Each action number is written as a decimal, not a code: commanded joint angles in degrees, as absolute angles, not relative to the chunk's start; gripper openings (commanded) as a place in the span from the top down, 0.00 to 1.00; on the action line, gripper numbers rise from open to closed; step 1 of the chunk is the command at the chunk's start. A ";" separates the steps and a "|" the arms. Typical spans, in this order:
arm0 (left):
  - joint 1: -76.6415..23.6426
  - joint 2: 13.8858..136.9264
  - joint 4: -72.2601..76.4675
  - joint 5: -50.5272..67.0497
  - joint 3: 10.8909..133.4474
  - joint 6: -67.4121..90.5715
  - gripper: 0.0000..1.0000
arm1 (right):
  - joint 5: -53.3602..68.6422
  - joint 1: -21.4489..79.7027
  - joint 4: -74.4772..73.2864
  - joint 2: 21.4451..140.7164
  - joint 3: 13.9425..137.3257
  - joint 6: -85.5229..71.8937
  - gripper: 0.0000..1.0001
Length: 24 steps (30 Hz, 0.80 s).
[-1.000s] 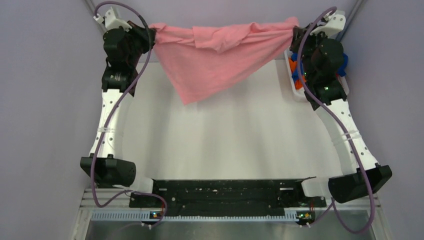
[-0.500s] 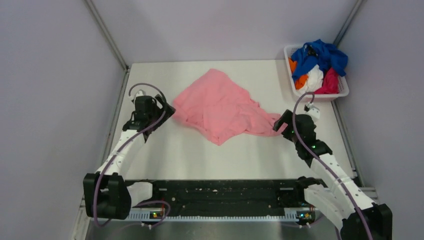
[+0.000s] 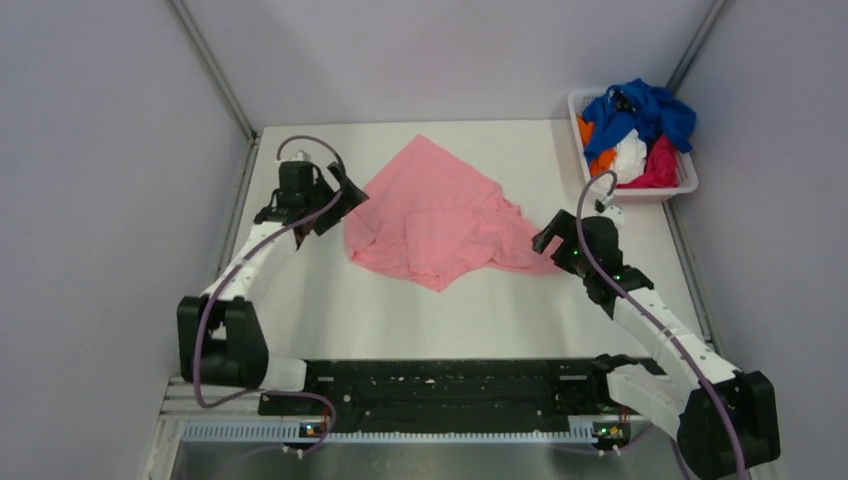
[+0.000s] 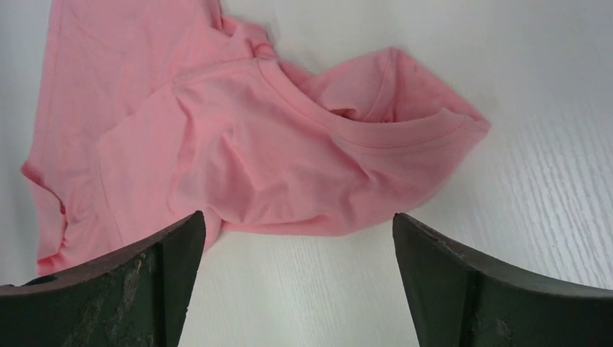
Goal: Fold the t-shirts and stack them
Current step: Flatten out the tshirt
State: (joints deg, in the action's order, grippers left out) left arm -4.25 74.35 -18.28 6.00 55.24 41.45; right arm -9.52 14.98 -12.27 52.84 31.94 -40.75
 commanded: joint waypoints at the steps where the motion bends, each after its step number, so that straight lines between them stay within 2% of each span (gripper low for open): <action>1: -7.80 87.87 -13.64 17.61 64.00 38.87 0.01 | -4.55 17.78 -5.01 59.62 35.51 -36.90 0.01; 7: -11.13 101.30 -17.14 18.21 71.02 38.30 0.01 | -18.20 28.14 -10.53 73.14 45.41 -33.50 0.01; 13: -13.85 101.47 -16.87 16.05 61.66 39.77 0.01 | -16.28 28.42 -4.80 84.54 50.06 -33.34 0.01; 19: -23.46 91.93 -17.01 15.22 44.48 44.62 0.01 | -18.69 28.35 -9.23 96.27 63.44 -28.71 0.01; 24: -34.99 80.49 -14.54 23.07 32.43 48.26 0.01 | -20.85 28.34 -13.22 101.77 70.24 -25.96 0.01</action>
State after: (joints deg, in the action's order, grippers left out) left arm -28.01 84.64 -9.10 17.12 40.23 44.91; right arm -17.78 28.34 -10.35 99.50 64.90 -29.26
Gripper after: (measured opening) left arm 0.988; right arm 0.986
